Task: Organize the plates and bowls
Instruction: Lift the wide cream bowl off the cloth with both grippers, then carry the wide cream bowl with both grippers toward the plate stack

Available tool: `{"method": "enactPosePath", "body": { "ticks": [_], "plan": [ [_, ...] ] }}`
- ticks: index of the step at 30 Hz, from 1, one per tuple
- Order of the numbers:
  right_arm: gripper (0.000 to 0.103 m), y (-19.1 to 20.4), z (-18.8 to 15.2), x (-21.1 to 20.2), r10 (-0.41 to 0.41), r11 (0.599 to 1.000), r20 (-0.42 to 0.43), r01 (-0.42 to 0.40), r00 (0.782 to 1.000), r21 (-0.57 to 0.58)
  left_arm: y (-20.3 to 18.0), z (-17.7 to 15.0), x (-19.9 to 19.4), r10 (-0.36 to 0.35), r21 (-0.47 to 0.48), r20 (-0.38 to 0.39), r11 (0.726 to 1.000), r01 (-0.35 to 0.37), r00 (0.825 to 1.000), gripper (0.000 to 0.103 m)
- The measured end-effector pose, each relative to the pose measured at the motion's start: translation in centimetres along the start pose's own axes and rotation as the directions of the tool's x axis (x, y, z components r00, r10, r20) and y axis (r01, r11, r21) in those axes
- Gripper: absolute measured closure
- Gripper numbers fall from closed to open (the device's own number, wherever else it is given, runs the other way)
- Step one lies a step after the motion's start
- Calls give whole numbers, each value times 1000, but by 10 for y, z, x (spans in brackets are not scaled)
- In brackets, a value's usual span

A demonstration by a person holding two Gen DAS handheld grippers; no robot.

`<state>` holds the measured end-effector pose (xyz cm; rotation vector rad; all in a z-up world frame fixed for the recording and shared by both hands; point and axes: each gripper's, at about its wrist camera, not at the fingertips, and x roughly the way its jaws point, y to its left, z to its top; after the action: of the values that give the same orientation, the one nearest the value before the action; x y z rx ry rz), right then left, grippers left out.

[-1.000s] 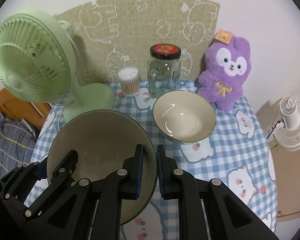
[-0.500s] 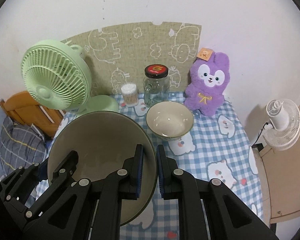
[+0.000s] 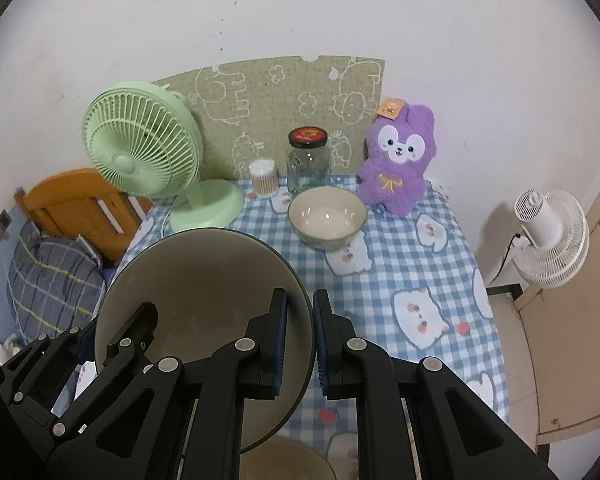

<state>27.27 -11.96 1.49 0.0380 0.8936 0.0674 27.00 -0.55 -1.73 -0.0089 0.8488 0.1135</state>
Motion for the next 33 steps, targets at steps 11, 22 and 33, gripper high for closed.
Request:
{"method": "enactPosePath", "body": {
  "ticks": [11, 22, 33],
  "plan": [
    [87, -4, -42, -27, -17, 1000, -7, 17, 1000, -18, -2, -42, -26, -8, -18, -14, 1000, 7, 1000, 86],
    [87, -15, -89, -26, -28, 1000, -59, 27, 998, -7, -9, -85, -31, -23, -9, -59, 1000, 23, 998, 86],
    [87, -27, -120, -3, -34, 999, -147, 37, 989, 21, -18, -116, -13, -24, 6, -131, 1000, 25, 991, 86]
  ]
}}
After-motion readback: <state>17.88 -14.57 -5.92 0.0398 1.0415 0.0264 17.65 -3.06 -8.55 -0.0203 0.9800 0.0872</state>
